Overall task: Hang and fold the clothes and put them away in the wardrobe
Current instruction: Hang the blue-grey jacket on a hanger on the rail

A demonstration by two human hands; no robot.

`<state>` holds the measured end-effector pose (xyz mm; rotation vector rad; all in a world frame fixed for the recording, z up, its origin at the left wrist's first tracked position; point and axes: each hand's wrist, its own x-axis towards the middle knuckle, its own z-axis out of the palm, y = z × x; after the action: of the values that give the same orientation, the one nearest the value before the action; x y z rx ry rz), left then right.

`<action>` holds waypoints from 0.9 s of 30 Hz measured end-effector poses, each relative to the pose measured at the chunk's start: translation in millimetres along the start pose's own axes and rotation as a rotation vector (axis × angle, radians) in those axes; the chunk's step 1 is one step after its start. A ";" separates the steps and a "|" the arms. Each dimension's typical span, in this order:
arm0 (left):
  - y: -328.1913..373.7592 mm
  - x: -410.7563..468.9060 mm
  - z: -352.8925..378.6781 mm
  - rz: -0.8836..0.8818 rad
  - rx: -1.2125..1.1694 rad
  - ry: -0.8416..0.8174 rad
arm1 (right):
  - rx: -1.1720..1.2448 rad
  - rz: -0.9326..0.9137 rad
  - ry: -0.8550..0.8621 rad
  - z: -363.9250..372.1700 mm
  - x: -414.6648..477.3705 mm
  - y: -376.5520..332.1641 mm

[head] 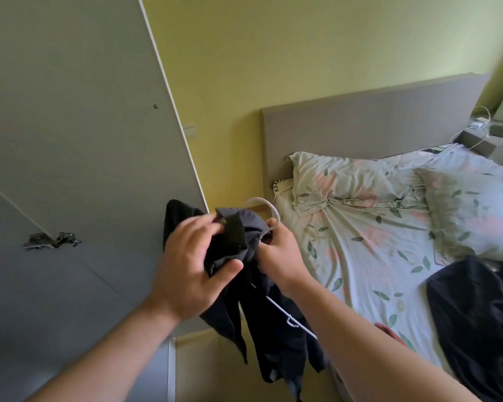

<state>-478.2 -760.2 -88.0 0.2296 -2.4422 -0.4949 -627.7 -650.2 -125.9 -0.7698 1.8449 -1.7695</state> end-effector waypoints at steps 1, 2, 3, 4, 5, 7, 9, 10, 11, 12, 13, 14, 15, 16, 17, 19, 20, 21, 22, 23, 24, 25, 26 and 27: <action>-2.3 8.1 0.5 0.013 0.031 -0.030 | 0.026 -0.003 -0.032 1.4 0.2 -4.2; -4.1 15.9 2.1 0.010 0.050 -0.084 | 0.067 -0.002 -0.066 3.0 0.5 -7.6; -5.5 22.6 4.2 0.000 0.085 -0.144 | 0.128 0.006 -0.101 4.1 0.5 -10.3; -6.2 28.1 7.1 0.001 0.142 -0.194 | 0.208 0.024 -0.132 4.9 1.1 -12.2; -7.1 32.8 9.1 0.019 0.193 -0.224 | 0.308 0.052 -0.153 4.7 0.8 -14.7; -9.6 38.8 13.5 0.044 0.197 -0.215 | 0.460 0.113 -0.136 2.1 1.1 -16.3; -9.3 40.3 18.0 0.013 0.132 -0.113 | 0.497 0.145 -0.116 -0.9 2.2 -14.3; -9.1 40.7 20.9 0.000 0.127 -0.053 | 0.490 0.147 -0.123 -2.0 4.1 -12.1; -8.3 41.0 23.6 -0.010 0.140 -0.004 | 0.487 0.148 -0.148 -2.4 6.5 -9.8; -7.6 42.3 25.7 -0.012 0.154 0.039 | 0.474 0.155 -0.173 -3.1 8.4 -8.4; -7.1 44.0 27.0 -0.007 0.167 0.072 | 0.450 0.166 -0.184 -4.9 10.8 -6.2; -6.3 46.4 27.1 0.005 0.182 0.098 | 0.400 0.184 -0.181 -7.1 13.8 -2.5; -5.1 49.4 26.0 0.013 0.189 0.121 | 0.308 0.213 -0.176 -10.2 17.4 2.3; -4.1 52.5 24.0 0.020 0.192 0.143 | 0.160 0.252 -0.179 -14.6 20.0 8.5; -3.0 55.0 21.3 0.025 0.192 0.162 | -0.042 0.303 -0.191 -18.2 22.7 15.2; -1.3 58.8 14.9 0.030 0.183 0.196 | -0.454 0.440 -0.250 -24.2 24.8 27.8; -0.1 60.9 11.2 0.035 0.173 0.212 | -0.580 0.514 -0.290 -24.3 24.1 33.3; 1.3 63.3 7.6 0.041 0.165 0.225 | -0.644 0.589 -0.349 -22.7 21.6 39.1; 2.7 66.0 3.9 0.047 0.160 0.234 | -0.669 0.677 -0.426 -21.0 17.2 46.2; 4.2 68.1 0.4 0.050 0.160 0.241 | -0.667 0.776 -0.520 -18.6 13.8 52.3; 5.6 69.5 -3.0 0.050 0.169 0.249 | -0.661 0.877 -0.623 -15.2 10.0 58.2; 6.9 69.8 -6.3 0.047 0.187 0.257 | -0.657 0.955 -0.698 -12.5 7.1 59.2; 7.8 69.3 -9.8 0.039 0.207 0.264 | -0.656 1.012 -0.741 -10.3 2.8 56.4; 8.0 68.2 -13.6 0.028 0.223 0.272 | -0.645 1.014 -0.796 -8.9 3.7 55.2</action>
<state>-523.9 -776.0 -37.3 0.3324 -2.2268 -0.1647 -640.6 -645.6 -180.2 -0.4625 1.6907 -0.1714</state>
